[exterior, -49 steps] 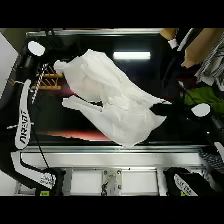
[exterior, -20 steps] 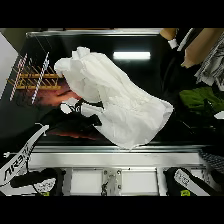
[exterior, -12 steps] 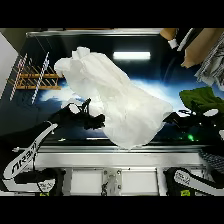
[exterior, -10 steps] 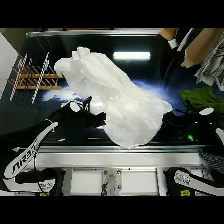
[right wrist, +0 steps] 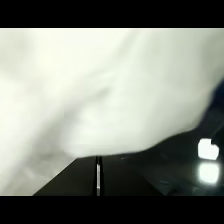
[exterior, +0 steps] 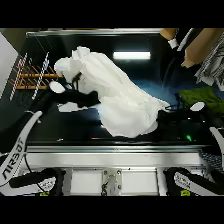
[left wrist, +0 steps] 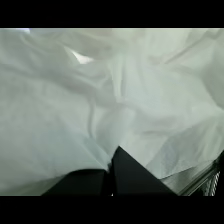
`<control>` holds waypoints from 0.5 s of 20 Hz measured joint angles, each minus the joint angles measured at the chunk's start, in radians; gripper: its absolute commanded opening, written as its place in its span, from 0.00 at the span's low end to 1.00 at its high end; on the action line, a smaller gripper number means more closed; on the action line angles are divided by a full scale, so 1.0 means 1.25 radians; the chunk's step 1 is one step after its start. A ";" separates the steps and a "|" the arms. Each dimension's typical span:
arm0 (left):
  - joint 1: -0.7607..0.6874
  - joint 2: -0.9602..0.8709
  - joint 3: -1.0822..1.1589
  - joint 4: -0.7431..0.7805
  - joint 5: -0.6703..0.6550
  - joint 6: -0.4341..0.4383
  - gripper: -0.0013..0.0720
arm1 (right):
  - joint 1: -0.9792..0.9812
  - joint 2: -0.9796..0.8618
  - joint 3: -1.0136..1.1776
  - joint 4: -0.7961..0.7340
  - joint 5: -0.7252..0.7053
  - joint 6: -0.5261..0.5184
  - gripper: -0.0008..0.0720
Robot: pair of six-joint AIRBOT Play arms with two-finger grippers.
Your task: Fold the clothes and pants, and hang the long-sleeved shirts on hangers.
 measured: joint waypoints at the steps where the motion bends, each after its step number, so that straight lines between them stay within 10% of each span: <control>1: 0.022 0.033 0.041 0.004 -0.014 0.002 0.04 | 0.000 0.033 0.034 -0.011 0.016 0.000 0.03; 10: 0.106 0.353 0.458 0.016 -0.053 0.017 0.04 | -0.007 0.357 0.551 -0.038 0.011 0.076 0.03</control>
